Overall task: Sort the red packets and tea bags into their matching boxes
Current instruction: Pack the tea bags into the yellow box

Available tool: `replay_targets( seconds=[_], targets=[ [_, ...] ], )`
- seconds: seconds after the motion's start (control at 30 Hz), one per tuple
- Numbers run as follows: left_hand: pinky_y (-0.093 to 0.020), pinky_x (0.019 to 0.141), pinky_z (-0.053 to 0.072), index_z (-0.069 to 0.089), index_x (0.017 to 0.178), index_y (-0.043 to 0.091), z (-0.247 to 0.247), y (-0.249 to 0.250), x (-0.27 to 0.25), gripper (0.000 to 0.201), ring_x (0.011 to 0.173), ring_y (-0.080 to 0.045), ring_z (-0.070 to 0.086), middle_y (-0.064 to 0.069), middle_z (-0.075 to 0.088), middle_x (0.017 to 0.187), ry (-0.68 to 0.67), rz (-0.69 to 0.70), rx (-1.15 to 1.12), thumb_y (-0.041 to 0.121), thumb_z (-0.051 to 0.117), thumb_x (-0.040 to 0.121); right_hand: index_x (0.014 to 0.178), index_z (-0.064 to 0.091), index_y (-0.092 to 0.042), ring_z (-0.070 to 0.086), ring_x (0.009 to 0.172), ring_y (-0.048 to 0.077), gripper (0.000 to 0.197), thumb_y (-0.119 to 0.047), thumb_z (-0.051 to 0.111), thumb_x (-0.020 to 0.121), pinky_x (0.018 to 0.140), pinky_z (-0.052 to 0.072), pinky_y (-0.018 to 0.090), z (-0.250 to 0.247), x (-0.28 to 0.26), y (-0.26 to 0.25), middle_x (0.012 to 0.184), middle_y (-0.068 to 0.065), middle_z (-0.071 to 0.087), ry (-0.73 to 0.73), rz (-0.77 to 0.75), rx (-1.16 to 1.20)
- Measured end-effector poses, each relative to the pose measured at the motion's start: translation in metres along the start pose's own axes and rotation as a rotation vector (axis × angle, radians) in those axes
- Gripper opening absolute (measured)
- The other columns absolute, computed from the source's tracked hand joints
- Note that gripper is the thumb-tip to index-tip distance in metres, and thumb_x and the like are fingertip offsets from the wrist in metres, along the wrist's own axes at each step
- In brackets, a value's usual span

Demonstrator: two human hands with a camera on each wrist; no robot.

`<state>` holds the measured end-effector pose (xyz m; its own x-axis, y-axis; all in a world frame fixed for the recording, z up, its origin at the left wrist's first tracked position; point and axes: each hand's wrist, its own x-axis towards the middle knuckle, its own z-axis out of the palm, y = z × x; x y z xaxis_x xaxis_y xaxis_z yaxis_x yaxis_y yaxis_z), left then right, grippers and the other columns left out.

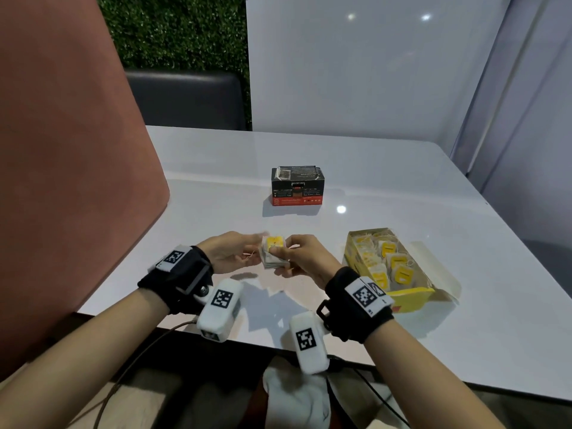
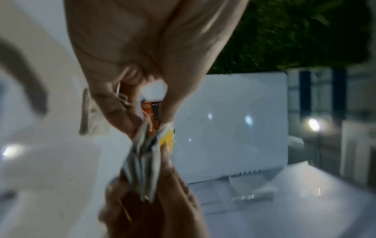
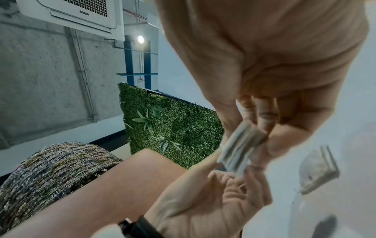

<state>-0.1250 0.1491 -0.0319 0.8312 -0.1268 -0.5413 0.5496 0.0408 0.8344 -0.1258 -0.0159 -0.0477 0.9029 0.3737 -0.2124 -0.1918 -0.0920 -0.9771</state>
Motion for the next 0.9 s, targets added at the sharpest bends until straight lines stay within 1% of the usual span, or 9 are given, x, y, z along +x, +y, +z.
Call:
replay_targets(
  seconds=[0.1, 0.2, 0.3, 0.43, 0.5, 0.6, 0.67, 0.8, 0.9],
  targets=[
    [-0.039, 0.075, 0.058, 0.051, 0.109, -0.017, -0.011, -0.002, 0.0, 0.073, 0.1, -0.034, 0.057, -0.028, 0.056, 0.11, -0.141, -0.164, -0.354, 0.053, 0.048, 0.088, 0.078, 0.047, -0.009, 0.06, 0.045, 0.014, 0.022, -0.01, 0.068, 0.084, 0.038, 0.045, 0.019, 0.008, 0.01, -0.002, 0.074, 0.015, 0.061, 0.144, -0.043, 0.009],
    [-0.055, 0.087, 0.047, 0.052, 0.107, -0.014, -0.008, -0.002, -0.008, 0.056, 0.113, -0.044, 0.053, -0.033, 0.058, 0.108, -0.27, -0.136, -0.453, 0.04, 0.048, 0.091, 0.085, 0.048, -0.012, 0.058, 0.053, 0.018, 0.028, -0.017, 0.075, 0.077, 0.035, 0.042, 0.02, 0.02, 0.024, -0.006, 0.09, 0.018, 0.063, 0.24, -0.073, -0.131],
    [-0.05, 0.082, 0.051, 0.056, 0.09, -0.004, -0.004, 0.001, -0.014, 0.028, 0.088, -0.036, 0.067, -0.025, 0.066, 0.086, -0.195, -0.01, -0.425, 0.02, 0.043, 0.096, 0.089, 0.049, -0.011, 0.061, 0.068, 0.024, 0.027, -0.024, 0.072, 0.08, 0.043, 0.048, 0.024, 0.032, 0.033, -0.015, 0.103, 0.02, 0.064, 0.233, -0.116, -0.333],
    [-0.052, 0.074, 0.051, 0.053, 0.105, -0.007, -0.019, 0.0, -0.014, 0.023, 0.1, -0.041, 0.059, -0.028, 0.06, 0.102, -0.094, 0.035, -0.564, 0.005, 0.035, 0.098, 0.083, 0.055, 0.001, 0.065, 0.087, 0.033, 0.022, -0.019, 0.055, 0.093, 0.076, 0.054, 0.033, 0.028, 0.044, -0.042, 0.101, 0.028, 0.065, 0.205, -0.176, -0.461],
    [-0.052, 0.068, 0.053, 0.053, 0.1, -0.007, -0.028, -0.004, -0.014, 0.023, 0.085, -0.04, 0.067, -0.028, 0.064, 0.095, -0.064, 0.046, -0.605, 0.001, 0.032, 0.097, 0.095, 0.059, 0.007, 0.063, 0.099, 0.035, 0.021, -0.013, 0.053, 0.093, 0.089, 0.05, 0.04, 0.023, 0.056, -0.047, 0.104, 0.026, 0.065, 0.223, -0.17, -0.576],
    [-0.05, 0.068, 0.054, 0.056, 0.09, -0.002, -0.039, -0.008, -0.013, 0.024, 0.067, -0.03, 0.07, -0.019, 0.067, 0.078, -0.022, 0.053, -0.633, 0.005, 0.034, 0.098, 0.111, 0.055, 0.01, 0.067, 0.083, 0.033, 0.027, -0.008, 0.057, 0.091, 0.083, 0.056, 0.044, 0.022, 0.069, -0.044, 0.099, 0.025, 0.068, 0.145, -0.067, -0.763],
    [-0.045, 0.071, 0.055, 0.055, 0.085, 0.002, -0.044, -0.009, -0.013, 0.022, 0.068, -0.021, 0.065, -0.013, 0.061, 0.074, 0.011, 0.05, -0.617, 0.009, 0.039, 0.097, 0.115, 0.053, 0.009, 0.061, 0.077, 0.028, 0.039, -0.016, 0.063, 0.087, 0.079, 0.055, 0.039, 0.023, 0.069, -0.039, 0.095, 0.02, 0.067, 0.043, 0.038, -0.997],
    [-0.044, 0.082, 0.052, 0.051, 0.085, 0.003, -0.041, -0.011, -0.017, 0.019, 0.08, -0.018, 0.054, -0.013, 0.052, 0.08, 0.017, 0.039, -0.585, -0.001, 0.036, 0.096, 0.087, 0.056, -0.005, 0.058, 0.076, 0.028, 0.032, -0.033, 0.068, 0.079, 0.068, 0.047, 0.031, 0.027, 0.064, -0.023, 0.096, 0.013, 0.066, -0.036, 0.02, -1.361],
    [-0.041, 0.077, 0.055, 0.047, 0.089, 0.001, -0.036, -0.014, -0.016, 0.023, 0.081, -0.018, 0.054, -0.013, 0.05, 0.083, 0.05, 0.065, -0.549, -0.011, 0.029, 0.095, 0.1, 0.06, -0.002, 0.062, 0.09, 0.03, 0.028, -0.023, 0.064, 0.082, 0.07, 0.044, 0.031, 0.03, 0.064, -0.017, 0.104, 0.013, 0.065, -0.038, 0.028, -1.356]
  ],
)
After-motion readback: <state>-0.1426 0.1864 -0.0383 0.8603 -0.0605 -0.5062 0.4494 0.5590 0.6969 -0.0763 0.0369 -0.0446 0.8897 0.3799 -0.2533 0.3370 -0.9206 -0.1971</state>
